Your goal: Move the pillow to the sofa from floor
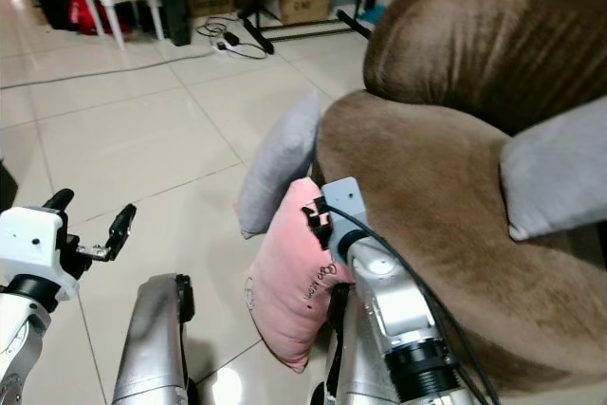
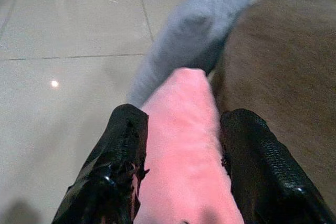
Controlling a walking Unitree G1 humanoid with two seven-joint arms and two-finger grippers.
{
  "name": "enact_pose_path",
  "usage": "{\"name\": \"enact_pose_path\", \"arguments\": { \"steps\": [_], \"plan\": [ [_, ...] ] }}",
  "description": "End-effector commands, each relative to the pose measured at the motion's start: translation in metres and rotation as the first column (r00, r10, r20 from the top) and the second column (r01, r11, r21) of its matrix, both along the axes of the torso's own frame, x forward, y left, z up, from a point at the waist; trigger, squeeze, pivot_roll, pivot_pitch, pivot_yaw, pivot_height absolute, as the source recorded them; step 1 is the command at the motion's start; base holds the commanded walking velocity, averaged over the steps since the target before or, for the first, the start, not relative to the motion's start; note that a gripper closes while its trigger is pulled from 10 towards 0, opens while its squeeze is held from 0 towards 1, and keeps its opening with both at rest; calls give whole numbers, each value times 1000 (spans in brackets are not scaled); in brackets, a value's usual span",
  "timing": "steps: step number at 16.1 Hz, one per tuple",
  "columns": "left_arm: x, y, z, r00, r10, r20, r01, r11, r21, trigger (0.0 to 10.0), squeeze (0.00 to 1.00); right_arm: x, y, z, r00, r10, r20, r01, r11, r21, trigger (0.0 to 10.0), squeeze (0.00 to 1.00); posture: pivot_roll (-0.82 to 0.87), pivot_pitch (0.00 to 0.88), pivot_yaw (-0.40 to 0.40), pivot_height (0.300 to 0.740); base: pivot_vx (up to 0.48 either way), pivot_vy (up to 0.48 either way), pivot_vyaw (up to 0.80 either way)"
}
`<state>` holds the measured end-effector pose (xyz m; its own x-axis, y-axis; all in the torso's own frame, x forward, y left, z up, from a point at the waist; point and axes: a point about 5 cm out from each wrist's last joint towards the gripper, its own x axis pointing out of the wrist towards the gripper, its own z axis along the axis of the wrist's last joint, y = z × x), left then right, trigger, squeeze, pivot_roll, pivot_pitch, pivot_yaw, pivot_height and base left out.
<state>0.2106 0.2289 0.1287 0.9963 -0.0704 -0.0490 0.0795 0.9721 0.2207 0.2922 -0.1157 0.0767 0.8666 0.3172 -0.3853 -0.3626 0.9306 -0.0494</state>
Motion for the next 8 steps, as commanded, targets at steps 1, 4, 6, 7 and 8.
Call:
{"name": "enact_pose_path", "arguments": {
  "steps": [1,4,6,7,8],
  "plan": [
    [0,-1,1,1000,-3,6,3,1000,-1,10000,0,4,-2,1,1000,2,5,-2,1000,-7,10000,0,62,0,-67,440,0,0,0],
    [-3,-1,-4,996,-76,-50,76,997,3,10000,0,11,-3,-17,995,11,-96,-18,997,-78,10000,1000,68,0,-64,440,0,0,0],
    [-6,-4,-8,981,-162,-104,162,987,-6,10000,0,16,-3,-26,988,16,-152,-34,993,-116,10000,1000,72,0,-61,440,0,0,0],
    [-7,-5,-9,975,-188,-119,187,982,-14,10000,0,18,-3,-29,986,23,-168,-46,990,-134,10000,1000,74,0,-61,440,0,0,0],
    [-10,-7,-9,964,-225,-140,224,974,-23,10000,0,21,-2,-33,982,30,-188,-60,986,-157,10000,1000,79,0,-55,440,0,0,0]
  ]
}}
